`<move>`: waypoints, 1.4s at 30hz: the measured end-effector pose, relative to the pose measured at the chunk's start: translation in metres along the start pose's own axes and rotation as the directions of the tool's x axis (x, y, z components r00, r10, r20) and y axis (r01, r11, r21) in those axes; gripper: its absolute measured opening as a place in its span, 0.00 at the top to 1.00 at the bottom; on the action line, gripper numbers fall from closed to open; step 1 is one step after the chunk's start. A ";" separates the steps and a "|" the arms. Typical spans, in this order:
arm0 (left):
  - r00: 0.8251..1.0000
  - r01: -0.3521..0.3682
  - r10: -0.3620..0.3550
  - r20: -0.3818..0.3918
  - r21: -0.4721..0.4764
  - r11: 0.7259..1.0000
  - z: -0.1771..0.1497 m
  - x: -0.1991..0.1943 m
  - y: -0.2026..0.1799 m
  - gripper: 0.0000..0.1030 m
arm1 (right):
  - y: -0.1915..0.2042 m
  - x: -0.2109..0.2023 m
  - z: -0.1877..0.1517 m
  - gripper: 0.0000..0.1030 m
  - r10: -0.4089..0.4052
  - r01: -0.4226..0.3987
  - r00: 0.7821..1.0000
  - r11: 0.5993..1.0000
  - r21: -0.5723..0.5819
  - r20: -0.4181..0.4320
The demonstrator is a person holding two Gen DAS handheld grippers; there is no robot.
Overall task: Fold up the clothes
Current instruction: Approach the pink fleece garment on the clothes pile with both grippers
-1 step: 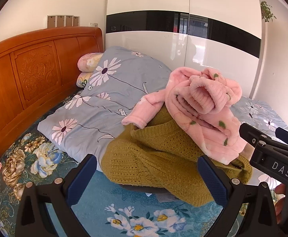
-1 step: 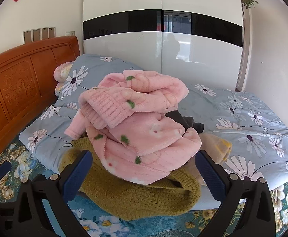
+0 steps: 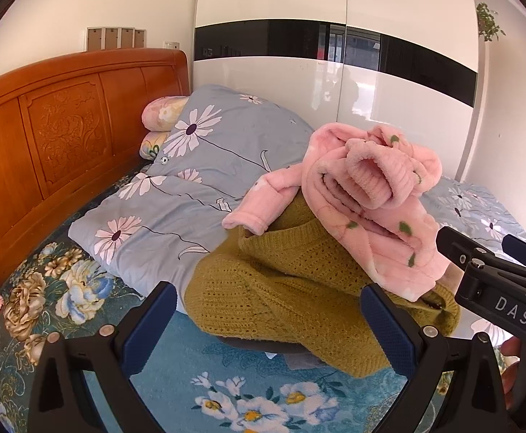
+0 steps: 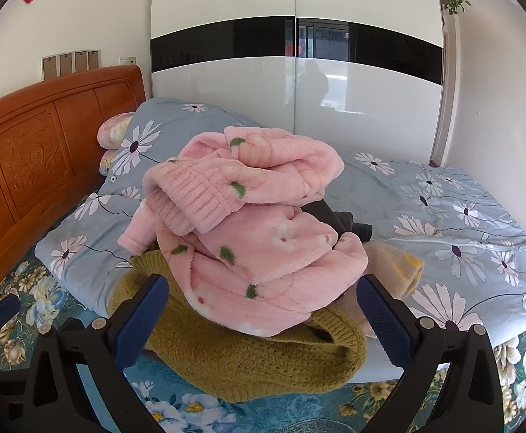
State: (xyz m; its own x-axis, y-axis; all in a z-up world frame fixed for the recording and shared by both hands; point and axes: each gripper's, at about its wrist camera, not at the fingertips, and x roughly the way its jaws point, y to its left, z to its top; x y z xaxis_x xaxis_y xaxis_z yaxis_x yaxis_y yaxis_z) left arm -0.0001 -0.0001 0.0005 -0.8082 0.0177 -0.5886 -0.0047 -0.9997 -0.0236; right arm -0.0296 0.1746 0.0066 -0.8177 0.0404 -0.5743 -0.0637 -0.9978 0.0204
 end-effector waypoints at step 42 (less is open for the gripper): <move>0.999 0.046 -0.046 -0.003 -0.040 0.998 0.020 -0.007 0.002 0.00 | -0.003 -0.012 0.011 0.00 0.159 -0.161 0.979 0.987 0.000 0.127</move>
State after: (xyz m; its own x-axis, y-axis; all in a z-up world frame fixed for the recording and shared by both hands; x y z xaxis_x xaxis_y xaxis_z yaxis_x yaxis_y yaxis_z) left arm -0.0058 -0.0022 0.0204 -0.8055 0.0639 -0.5892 -0.0184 -0.9964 -0.0829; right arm -0.0265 0.1774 0.0225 -0.8835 -0.1127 -0.4547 0.0685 -0.9913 0.1125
